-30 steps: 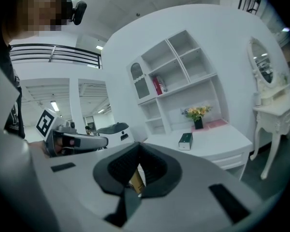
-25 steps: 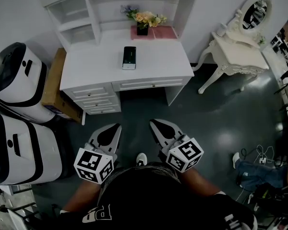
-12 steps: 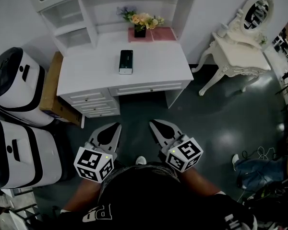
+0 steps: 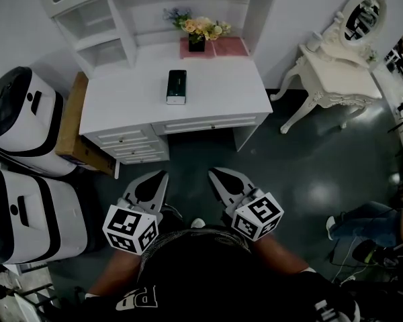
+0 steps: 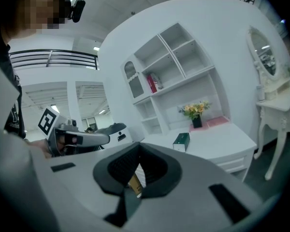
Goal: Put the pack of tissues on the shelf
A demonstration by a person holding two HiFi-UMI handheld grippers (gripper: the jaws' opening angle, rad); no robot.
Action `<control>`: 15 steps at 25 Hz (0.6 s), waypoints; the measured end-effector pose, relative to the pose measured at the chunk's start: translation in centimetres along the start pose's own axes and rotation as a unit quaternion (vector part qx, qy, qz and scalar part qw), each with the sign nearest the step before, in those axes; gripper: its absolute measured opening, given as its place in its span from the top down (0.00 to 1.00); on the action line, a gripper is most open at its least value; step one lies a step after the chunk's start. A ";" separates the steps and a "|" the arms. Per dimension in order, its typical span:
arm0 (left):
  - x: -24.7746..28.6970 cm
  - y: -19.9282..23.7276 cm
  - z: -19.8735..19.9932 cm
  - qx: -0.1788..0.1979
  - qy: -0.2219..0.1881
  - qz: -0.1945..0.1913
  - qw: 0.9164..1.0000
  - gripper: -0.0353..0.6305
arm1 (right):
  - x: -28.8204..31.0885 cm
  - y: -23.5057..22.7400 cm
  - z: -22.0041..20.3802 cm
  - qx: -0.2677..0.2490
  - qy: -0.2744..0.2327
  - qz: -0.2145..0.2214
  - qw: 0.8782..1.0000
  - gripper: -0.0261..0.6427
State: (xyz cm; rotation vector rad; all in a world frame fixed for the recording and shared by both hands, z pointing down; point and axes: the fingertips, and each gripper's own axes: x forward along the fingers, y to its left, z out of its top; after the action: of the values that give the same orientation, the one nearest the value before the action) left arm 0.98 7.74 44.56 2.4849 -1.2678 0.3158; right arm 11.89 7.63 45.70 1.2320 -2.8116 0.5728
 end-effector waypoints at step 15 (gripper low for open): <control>3.5 4.1 1.1 -0.007 -0.004 -0.003 1.000 0.92 | 3.8 -2.2 0.6 -0.009 0.016 -0.007 1.000 0.95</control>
State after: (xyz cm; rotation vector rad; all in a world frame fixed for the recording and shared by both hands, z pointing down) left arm -0.23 2.46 45.56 2.4807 -1.2613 0.2958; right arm 10.97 3.39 46.52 1.2274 -2.7733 0.5594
